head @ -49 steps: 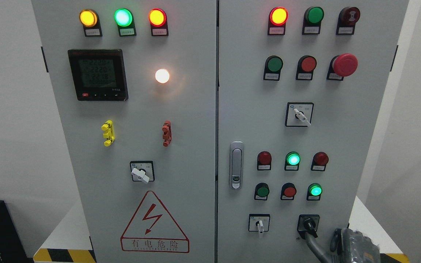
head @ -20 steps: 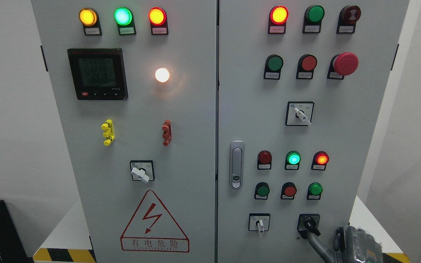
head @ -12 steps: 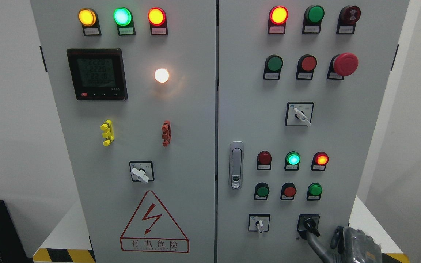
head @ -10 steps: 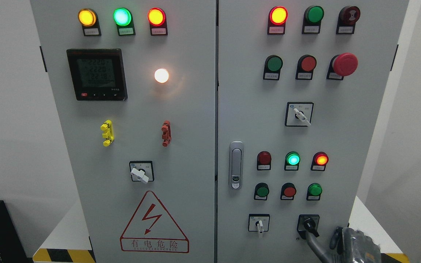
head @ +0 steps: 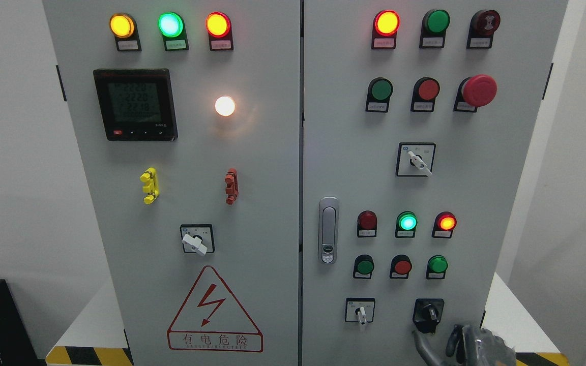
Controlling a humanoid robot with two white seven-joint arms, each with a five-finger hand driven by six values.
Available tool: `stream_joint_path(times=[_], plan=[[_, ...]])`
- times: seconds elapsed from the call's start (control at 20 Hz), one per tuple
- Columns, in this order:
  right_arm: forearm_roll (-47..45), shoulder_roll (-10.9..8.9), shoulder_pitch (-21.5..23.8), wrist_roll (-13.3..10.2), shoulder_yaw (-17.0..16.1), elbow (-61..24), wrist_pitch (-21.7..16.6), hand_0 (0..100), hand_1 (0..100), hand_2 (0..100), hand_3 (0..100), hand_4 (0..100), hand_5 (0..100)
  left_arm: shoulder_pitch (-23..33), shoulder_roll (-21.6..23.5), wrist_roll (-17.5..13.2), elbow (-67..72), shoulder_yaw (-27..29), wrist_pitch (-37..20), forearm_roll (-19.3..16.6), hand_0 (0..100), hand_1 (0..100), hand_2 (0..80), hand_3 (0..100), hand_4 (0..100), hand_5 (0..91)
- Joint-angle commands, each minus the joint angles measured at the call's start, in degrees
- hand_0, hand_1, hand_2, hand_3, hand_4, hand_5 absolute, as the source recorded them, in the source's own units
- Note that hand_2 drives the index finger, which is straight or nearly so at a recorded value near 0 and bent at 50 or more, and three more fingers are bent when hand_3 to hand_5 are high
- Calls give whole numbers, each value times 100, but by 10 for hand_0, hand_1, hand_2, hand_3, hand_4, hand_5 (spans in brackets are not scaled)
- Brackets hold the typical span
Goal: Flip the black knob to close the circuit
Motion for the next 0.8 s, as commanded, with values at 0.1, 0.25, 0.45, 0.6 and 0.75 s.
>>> stream_joint_path(times=[0.1, 0.25, 0.45, 0.6, 0.75], plan=[[-1001, -3, 721, -257, 496, -669, -125, 0, 107, 708, 888, 735, 760, 0, 0, 5, 123, -123, 4, -123, 120, 556, 0, 0, 0, 0], [-2177, -12, 1126, -310, 584, -960, -160, 0, 110, 650, 868, 725, 699, 0, 0, -4, 123, -123, -5, -123, 120, 556, 0, 0, 0, 0], [-3804, -39, 1521, -381, 646, -1066, -695, 0, 140, 520, 797, 659, 546, 0, 0, -4, 123, -123, -5, -123, 120, 556, 0, 0, 0, 0], [-5130, -56, 1803, -372, 637, -1058, -1267, 0, 137, 396, 675, 567, 409, 0, 0, -4, 123, -123, 4, -123, 120, 556, 0, 0, 0, 0], [-6020, -56, 2049, -311, 637, -1066, -1610, 0, 133, 287, 515, 442, 269, 0, 0, 5, 123, -123, -5, -123, 120, 556, 0, 0, 0, 0]])
